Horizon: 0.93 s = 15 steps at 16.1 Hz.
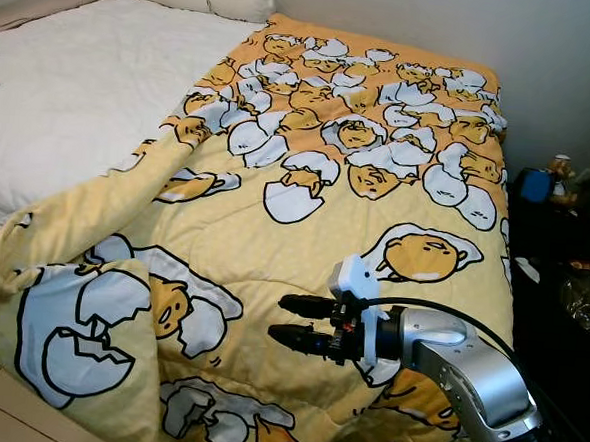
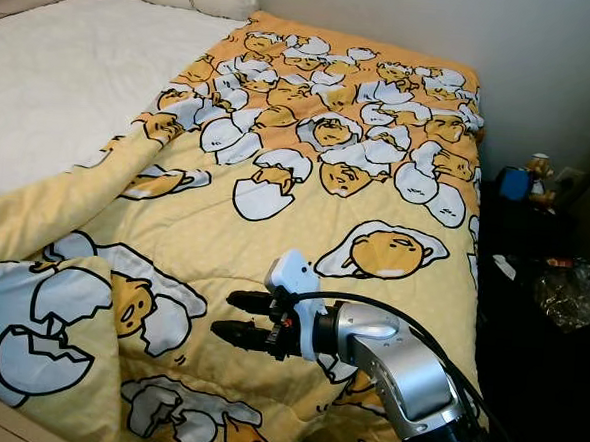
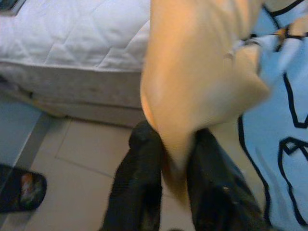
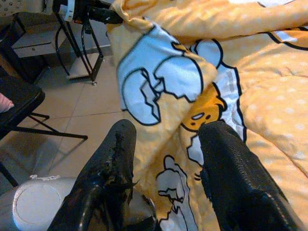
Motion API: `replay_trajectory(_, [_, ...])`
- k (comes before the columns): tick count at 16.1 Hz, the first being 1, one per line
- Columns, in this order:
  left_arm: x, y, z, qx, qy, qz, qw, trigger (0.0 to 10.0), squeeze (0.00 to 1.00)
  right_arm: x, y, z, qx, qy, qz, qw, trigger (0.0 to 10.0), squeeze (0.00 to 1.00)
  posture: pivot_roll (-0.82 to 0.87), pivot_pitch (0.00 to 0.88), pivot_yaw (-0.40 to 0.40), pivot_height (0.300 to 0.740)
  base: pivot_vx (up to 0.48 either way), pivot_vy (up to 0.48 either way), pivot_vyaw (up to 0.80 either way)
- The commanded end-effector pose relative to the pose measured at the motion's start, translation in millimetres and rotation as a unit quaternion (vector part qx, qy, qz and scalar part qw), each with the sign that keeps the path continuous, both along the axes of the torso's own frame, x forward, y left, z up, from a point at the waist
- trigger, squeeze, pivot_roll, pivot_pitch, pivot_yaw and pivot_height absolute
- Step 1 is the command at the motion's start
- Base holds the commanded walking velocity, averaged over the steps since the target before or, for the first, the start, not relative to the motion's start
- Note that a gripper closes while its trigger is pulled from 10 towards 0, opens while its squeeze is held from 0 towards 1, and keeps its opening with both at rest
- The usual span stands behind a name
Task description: Clean up the room
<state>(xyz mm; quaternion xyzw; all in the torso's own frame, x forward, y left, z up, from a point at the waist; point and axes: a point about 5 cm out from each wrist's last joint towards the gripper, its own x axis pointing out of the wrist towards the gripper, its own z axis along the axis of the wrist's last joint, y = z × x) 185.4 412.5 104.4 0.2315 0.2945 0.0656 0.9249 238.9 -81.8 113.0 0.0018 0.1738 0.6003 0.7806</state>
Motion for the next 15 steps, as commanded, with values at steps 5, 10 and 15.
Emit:
replay_trajectory(5, [-19.0,17.4,-1.0,0.012,0.046,0.033,0.998,10.0,1.0,-1.4,-4.6,-5.0,-0.008,0.003,0.005,1.0,10.0,0.0,0.01,0.0,-0.012,0.74,0.0,0.0,0.0])
replay_trajectory(10, [-12.4,-2.2,-9.3,-0.025,0.027,0.004,0.999,10.0,1.0,0.4,-9.8,-11.6,-0.023,0.011,-0.022,0.999,10.0,0.0,0.02,0.0,-0.022,0.74,0.0,0.0,0.0])
replay_trajectory(15, [26.6,-90.3,-4.0,-0.157,-0.12,-0.096,0.976,10.0,1.0,6.0,-28.6,-30.2,-0.045,0.028,-0.178,0.983,10.0,0.0,0.0,0.0,-0.018,0.74,0.0,0.0,0.0])
